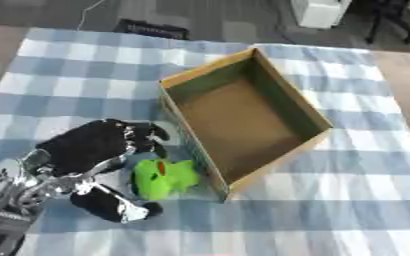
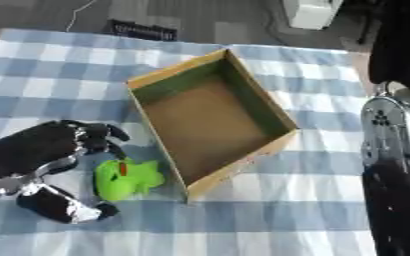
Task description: Pick up objects on the table and place them in the box.
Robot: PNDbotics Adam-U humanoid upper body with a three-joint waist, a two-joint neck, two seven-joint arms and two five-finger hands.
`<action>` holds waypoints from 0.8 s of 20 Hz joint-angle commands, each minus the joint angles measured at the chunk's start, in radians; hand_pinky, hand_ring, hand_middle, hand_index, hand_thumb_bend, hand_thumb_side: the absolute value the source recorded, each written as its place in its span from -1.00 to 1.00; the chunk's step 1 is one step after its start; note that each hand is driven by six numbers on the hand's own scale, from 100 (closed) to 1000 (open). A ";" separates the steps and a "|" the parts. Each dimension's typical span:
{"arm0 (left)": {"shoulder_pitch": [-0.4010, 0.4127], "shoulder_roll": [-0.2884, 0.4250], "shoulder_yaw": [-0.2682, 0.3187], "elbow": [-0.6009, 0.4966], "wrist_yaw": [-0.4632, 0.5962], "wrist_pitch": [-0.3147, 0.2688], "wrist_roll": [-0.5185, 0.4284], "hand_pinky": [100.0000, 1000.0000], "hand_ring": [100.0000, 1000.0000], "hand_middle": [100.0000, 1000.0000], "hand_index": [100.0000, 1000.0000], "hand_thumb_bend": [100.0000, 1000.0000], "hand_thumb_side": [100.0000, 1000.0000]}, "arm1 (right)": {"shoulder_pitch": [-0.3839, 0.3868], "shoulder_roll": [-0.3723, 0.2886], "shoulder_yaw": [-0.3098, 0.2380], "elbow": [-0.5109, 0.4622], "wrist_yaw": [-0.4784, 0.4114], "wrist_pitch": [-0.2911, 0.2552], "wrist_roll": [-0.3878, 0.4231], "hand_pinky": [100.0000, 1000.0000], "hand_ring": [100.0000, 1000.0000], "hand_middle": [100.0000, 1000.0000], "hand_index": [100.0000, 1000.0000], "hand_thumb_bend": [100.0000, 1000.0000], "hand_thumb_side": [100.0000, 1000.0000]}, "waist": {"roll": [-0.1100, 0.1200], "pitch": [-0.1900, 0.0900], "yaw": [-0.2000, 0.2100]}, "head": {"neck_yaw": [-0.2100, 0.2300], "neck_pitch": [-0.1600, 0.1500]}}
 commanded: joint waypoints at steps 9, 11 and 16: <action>-0.054 0.023 -0.001 -0.011 0.054 0.031 0.006 0.09 0.19 0.58 0.48 -0.24 -0.01 | -0.017 -0.003 -0.002 -0.018 -0.005 0.002 0.002 0.00 -0.06 -0.10 0.14 -1.00 0.43 | 0.005 -0.011 -0.005 | -0.007 -0.024; -0.070 0.022 -0.003 -0.011 0.062 0.033 0.008 0.07 0.19 0.58 0.48 -0.25 -0.02 | -0.017 -0.002 -0.003 -0.018 -0.005 0.002 0.002 0.00 -0.06 -0.10 0.14 -1.00 0.43 | 0.005 -0.012 -0.005 | -0.007 -0.025; -0.096 0.019 -0.005 -0.002 0.076 0.045 0.014 0.06 0.18 0.58 0.48 -0.24 -0.03 | -0.019 0.001 -0.003 -0.018 -0.006 0.002 0.001 0.00 -0.06 -0.10 0.14 -1.00 0.43 | 0.003 -0.011 -0.007 | -0.005 -0.029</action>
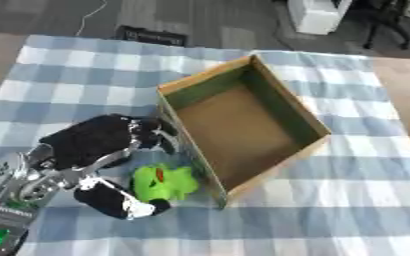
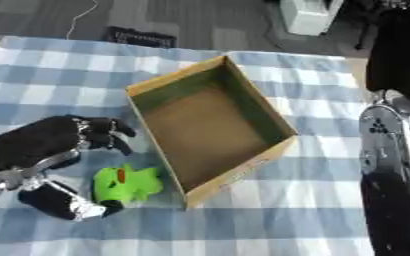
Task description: Pick up objects on the table and place them in the box.
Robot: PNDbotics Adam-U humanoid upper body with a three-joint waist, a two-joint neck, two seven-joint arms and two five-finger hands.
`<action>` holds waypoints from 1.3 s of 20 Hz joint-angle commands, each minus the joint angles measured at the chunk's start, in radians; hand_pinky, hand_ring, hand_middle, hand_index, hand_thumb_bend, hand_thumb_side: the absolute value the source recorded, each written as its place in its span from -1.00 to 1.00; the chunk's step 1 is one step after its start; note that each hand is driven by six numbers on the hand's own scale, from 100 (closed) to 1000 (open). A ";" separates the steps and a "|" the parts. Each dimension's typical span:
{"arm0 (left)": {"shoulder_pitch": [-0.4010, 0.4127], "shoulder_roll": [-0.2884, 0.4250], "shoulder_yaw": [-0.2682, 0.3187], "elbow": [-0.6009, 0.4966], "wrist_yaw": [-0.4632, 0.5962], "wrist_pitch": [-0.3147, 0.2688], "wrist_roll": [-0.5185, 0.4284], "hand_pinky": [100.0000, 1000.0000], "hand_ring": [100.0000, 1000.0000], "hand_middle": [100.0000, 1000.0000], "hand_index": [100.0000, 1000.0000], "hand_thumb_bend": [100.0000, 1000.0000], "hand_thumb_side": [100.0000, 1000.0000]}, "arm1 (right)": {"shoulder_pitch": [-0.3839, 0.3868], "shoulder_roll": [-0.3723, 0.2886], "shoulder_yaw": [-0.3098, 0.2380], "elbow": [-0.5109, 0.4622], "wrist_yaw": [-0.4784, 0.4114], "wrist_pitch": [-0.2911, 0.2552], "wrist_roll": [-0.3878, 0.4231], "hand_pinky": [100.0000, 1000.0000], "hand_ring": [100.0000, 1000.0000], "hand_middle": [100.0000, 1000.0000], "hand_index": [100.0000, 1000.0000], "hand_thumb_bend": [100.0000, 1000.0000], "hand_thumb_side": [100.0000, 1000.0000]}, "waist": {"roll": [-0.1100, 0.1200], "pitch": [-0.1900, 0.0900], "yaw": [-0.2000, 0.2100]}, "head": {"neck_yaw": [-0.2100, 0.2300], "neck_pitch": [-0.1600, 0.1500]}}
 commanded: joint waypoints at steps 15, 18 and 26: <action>-0.014 -0.008 -0.004 0.059 -0.013 0.020 -0.017 0.07 0.18 0.58 0.50 -0.22 -0.01 | -0.026 -0.002 -0.005 -0.018 -0.008 0.001 -0.002 0.00 -0.07 -0.11 0.14 -1.00 0.43 | 0.001 -0.008 -0.005 | 0.000 -0.004; -0.013 -0.010 -0.011 0.072 -0.020 0.024 -0.039 0.08 0.18 0.59 0.50 -0.22 -0.01 | -0.026 -0.002 -0.004 -0.018 -0.009 0.001 -0.001 0.00 -0.07 -0.11 0.14 -1.00 0.43 | 0.001 -0.008 -0.006 | 0.001 -0.002; -0.004 -0.018 -0.032 0.080 -0.004 0.035 -0.098 -0.05 0.14 0.59 0.52 -0.23 0.00 | -0.028 -0.002 -0.004 -0.018 -0.009 0.001 -0.001 0.00 -0.07 -0.11 0.14 -1.00 0.43 | 0.001 -0.007 -0.007 | -0.001 0.002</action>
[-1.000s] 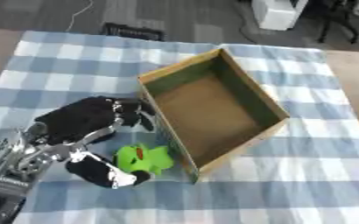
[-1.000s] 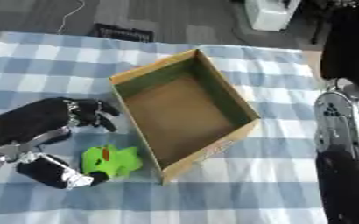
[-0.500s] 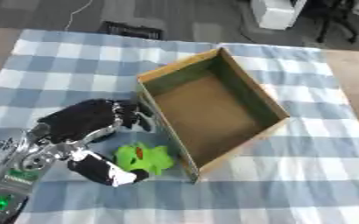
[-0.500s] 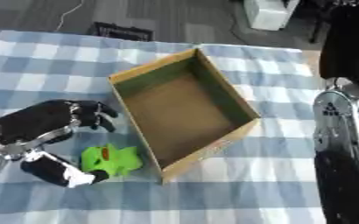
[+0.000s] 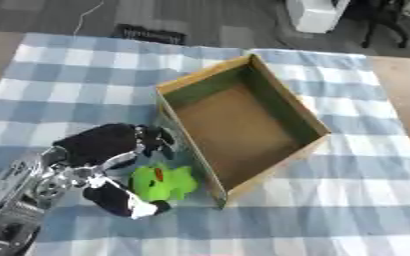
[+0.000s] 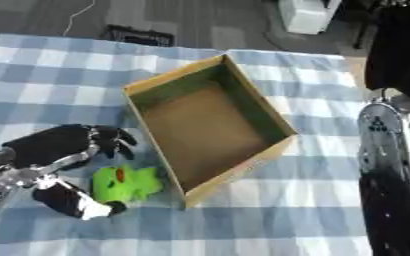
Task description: Pick up objects on the table and place them in the box.
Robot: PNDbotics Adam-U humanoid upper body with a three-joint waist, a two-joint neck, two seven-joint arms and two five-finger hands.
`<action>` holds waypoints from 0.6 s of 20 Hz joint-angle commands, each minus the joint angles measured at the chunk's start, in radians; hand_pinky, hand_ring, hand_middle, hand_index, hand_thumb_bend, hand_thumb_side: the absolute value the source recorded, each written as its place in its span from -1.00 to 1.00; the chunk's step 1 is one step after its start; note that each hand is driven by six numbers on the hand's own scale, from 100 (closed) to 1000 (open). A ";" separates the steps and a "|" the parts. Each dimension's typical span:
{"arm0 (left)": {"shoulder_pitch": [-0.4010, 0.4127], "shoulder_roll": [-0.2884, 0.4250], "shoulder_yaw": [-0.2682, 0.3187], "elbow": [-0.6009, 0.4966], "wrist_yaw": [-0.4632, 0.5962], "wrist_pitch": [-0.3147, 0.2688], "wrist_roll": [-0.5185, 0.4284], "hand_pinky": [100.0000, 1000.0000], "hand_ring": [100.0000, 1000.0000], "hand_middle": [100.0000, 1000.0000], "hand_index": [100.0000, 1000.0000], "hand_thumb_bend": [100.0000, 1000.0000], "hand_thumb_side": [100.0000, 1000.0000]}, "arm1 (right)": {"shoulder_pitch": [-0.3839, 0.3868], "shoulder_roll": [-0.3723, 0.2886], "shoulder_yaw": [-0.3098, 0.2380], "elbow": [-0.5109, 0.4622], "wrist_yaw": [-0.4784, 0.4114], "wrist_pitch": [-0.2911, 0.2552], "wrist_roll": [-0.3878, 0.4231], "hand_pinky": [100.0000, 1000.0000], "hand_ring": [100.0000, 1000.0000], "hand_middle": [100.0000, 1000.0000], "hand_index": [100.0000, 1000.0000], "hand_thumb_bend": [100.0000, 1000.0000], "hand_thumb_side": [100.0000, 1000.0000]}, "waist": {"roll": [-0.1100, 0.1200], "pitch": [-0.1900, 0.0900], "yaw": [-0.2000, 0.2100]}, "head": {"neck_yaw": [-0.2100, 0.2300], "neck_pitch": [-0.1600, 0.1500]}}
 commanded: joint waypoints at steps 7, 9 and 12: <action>-0.008 -0.002 -0.011 -0.008 -0.003 0.010 -0.036 -0.13 0.09 0.56 0.51 -0.23 -0.03 | -0.020 -0.010 -0.004 -0.018 -0.002 0.001 -0.001 0.00 -0.07 -0.11 0.14 -1.00 0.43 | 0.005 -0.012 -0.002 | -0.002 0.002; -0.009 -0.005 -0.014 0.001 -0.008 0.007 -0.033 -0.14 0.08 0.55 0.51 -0.25 -0.05 | -0.021 -0.009 -0.004 -0.018 -0.002 0.001 -0.001 0.00 -0.07 -0.11 0.14 -1.00 0.43 | 0.004 -0.012 -0.002 | -0.002 0.001; -0.014 -0.005 -0.016 0.007 -0.024 -0.002 -0.021 -0.17 0.08 0.54 0.48 -0.31 -0.10 | -0.021 -0.008 -0.004 -0.018 -0.002 0.000 0.000 0.00 -0.07 -0.11 0.14 -1.00 0.43 | 0.004 -0.011 -0.003 | -0.002 0.001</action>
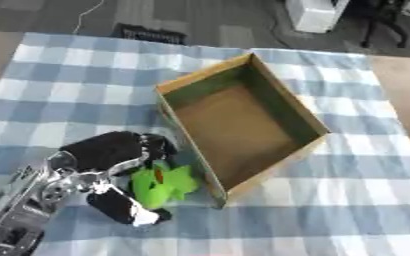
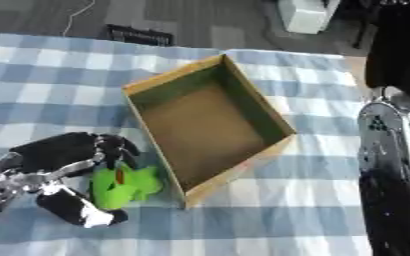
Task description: Pick up objects on the table and place them in the box.
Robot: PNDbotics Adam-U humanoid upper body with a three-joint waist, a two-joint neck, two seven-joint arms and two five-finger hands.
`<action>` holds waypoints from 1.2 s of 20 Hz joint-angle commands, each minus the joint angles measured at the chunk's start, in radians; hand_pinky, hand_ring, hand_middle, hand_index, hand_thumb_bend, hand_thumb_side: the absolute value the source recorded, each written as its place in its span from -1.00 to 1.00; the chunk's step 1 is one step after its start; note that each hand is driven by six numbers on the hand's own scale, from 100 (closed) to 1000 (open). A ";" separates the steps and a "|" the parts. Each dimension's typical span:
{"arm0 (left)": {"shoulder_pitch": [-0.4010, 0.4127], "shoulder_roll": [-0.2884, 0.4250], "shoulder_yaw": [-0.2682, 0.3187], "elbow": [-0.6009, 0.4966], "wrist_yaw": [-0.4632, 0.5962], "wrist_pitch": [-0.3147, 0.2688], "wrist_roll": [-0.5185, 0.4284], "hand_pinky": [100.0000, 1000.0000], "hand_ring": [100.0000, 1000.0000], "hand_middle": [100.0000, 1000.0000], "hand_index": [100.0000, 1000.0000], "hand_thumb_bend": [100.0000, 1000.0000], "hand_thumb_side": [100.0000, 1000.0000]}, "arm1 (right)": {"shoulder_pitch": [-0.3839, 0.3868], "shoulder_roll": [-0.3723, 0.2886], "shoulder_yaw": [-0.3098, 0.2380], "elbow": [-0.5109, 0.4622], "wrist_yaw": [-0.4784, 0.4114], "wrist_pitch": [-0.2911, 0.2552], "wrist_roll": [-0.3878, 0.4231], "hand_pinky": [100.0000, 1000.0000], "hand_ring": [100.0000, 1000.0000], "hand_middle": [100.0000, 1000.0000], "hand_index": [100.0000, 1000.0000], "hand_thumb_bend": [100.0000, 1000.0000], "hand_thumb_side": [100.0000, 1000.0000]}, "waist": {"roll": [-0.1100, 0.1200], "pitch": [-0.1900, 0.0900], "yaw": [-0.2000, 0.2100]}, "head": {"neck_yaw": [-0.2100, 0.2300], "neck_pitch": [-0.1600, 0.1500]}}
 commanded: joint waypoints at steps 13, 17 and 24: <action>-0.014 -0.001 -0.007 0.040 -0.128 -0.050 0.074 0.16 0.26 0.56 0.46 -0.30 -0.11 | -0.018 -0.007 -0.004 -0.018 -0.003 0.000 0.002 0.00 -0.07 -0.11 0.14 -1.00 0.43 | 0.001 -0.010 -0.002 | -0.001 0.001; -0.013 -0.006 -0.001 0.086 -0.147 -0.045 0.081 0.01 0.19 0.55 0.45 -0.87 -0.30 | -0.018 -0.006 -0.004 -0.018 -0.002 0.000 0.002 0.00 -0.07 -0.11 0.14 -1.00 0.43 | 0.000 -0.010 -0.001 | -0.002 0.000; -0.009 -0.016 0.001 0.127 -0.149 -0.053 0.148 -0.89 -0.32 0.12 0.17 -1.00 -0.02 | -0.018 -0.006 -0.004 -0.018 0.000 -0.001 0.001 0.00 -0.07 -0.11 0.14 -1.00 0.43 | -0.001 -0.009 -0.001 | -0.002 0.003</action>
